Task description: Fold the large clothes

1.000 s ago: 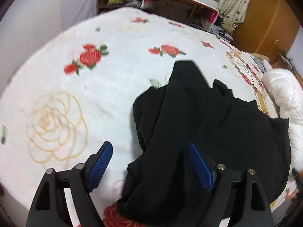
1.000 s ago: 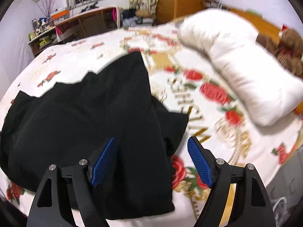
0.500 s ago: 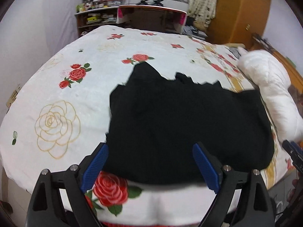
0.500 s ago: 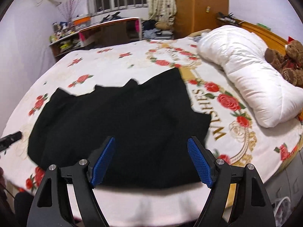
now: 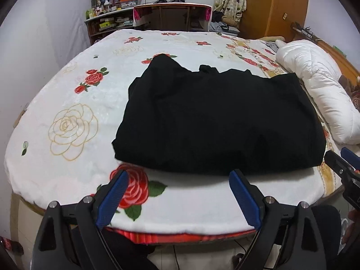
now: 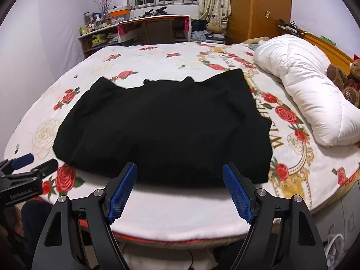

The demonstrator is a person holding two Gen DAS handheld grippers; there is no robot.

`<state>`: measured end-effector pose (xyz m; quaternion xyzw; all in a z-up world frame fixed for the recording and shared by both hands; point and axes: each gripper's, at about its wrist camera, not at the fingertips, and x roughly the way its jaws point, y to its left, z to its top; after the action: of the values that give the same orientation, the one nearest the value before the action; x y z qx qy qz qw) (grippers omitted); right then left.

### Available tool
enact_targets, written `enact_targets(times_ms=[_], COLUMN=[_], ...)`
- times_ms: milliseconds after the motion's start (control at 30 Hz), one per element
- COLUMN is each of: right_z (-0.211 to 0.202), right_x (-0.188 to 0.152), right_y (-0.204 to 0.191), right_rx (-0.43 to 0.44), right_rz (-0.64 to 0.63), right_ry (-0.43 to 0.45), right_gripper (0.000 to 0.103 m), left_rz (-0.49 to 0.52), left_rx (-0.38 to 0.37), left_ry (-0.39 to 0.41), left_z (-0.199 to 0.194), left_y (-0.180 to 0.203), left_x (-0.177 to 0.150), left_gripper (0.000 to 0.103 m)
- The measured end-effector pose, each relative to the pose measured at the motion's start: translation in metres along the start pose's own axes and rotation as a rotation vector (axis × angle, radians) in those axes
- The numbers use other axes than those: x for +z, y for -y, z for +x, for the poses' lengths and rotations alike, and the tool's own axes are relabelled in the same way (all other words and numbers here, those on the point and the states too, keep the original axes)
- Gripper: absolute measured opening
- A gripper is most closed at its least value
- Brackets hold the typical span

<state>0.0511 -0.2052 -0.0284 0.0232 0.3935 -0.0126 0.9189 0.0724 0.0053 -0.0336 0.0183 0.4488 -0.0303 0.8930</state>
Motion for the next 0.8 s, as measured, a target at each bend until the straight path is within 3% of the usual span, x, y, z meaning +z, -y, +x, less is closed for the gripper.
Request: enact_targets(times_ms=[800], right_z=[-0.026], right_x=[-0.029], right_y=[-0.013], right_rx=[-0.001], right_rz=[0.010], right_ry=[0.012], right_gripper=[0.078], left_rz=[0.042], left_rx=[0.040], left_ry=[0.048], left_z=[-0.036], left_y=[0.014], left_x=[-0.021], left_gripper=[0.092])
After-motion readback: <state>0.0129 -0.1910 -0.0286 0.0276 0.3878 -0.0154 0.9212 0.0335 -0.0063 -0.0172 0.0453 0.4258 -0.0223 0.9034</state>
